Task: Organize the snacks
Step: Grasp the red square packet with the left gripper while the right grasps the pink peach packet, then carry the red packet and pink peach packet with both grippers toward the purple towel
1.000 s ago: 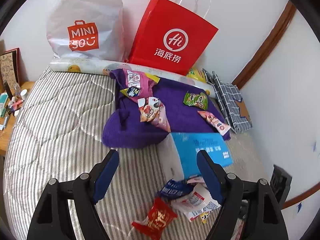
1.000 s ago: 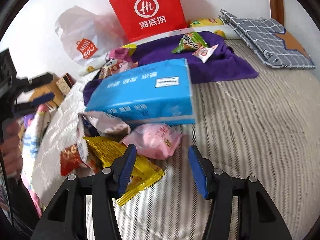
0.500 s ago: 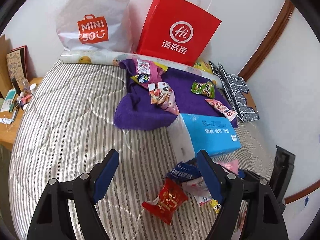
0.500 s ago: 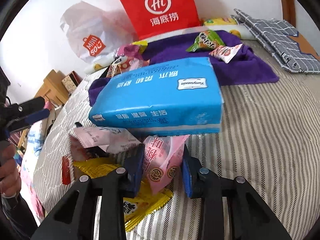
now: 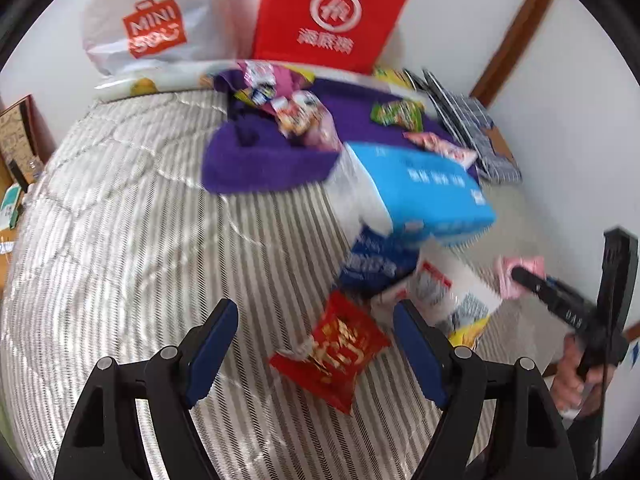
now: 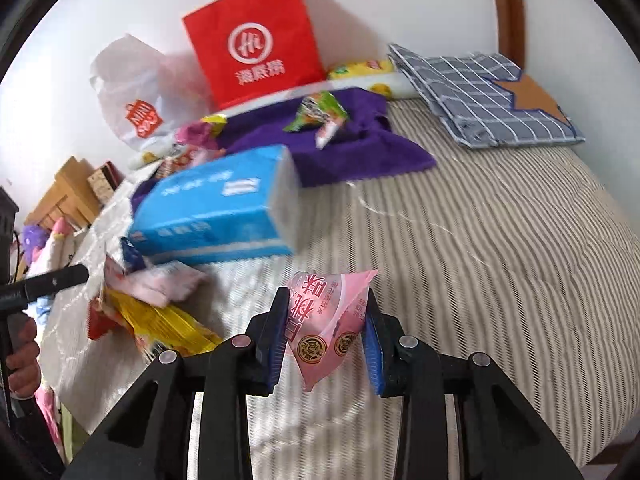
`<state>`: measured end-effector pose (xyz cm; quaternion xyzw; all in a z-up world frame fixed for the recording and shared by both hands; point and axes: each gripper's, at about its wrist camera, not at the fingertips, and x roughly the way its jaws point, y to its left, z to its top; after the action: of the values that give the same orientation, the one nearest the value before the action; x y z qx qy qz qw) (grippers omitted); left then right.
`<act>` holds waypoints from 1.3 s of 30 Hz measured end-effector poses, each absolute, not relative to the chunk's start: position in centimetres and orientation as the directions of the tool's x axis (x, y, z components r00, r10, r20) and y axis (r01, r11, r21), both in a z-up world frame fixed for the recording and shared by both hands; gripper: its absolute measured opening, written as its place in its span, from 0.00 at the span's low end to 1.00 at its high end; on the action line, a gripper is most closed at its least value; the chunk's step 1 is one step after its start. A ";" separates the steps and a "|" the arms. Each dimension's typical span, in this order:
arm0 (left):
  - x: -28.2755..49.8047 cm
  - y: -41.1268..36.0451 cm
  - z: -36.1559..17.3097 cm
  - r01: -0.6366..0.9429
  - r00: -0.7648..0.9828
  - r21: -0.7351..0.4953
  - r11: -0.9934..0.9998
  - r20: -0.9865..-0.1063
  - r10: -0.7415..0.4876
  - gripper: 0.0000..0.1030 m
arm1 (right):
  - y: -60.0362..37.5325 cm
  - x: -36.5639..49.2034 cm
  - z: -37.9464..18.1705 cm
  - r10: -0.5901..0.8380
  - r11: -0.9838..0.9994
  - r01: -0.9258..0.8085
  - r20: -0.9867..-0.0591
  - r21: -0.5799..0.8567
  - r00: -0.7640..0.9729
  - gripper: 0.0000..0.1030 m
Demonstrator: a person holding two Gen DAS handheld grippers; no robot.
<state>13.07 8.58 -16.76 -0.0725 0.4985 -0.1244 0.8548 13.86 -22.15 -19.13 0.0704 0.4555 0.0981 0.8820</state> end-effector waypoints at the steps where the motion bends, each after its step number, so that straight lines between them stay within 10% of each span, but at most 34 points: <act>1: 13.0 8.3 -16.9 0.155 0.465 -0.250 0.956 -0.835 -0.294 0.76 | -22.3 13.9 -19.4 0.238 0.971 -0.107 -0.795 0.215 0.559 0.33; 15: 12.4 5.0 -18.9 0.282 0.390 -0.212 0.936 -0.866 -0.314 0.72 | -24.9 11.4 -18.9 0.195 0.979 -0.070 -0.779 0.192 0.595 0.64; 19: 11.5 4.4 -19.0 0.280 0.431 -0.128 0.951 -0.869 -0.243 0.62 | -25.2 11.0 -18.9 0.203 0.977 -0.068 -0.782 0.202 0.590 0.64; 21: 11.2 3.9 -19.1 0.281 0.459 -0.032 0.959 -0.873 -0.164 0.39 | -24.8 10.8 -19.0 0.213 0.975 -0.076 -0.779 0.209 0.590 0.64; 36: 12.9 8.0 -19.4 0.083 0.497 -0.004 0.996 -0.867 -0.045 0.41 | -21.6 12.9 -21.0 0.181 0.975 -0.006 -0.788 0.220 0.588 0.65; 39: 12.8 7.8 -19.5 0.079 0.510 -0.001 0.997 -0.859 -0.042 0.40 | -20.8 13.3 -21.0 0.097 0.992 0.010 -0.802 0.127 0.590 0.51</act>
<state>12.79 7.77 -19.51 0.0190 0.4938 -0.0348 0.8687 13.26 -20.83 -20.95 0.0593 0.4524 0.0243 0.8895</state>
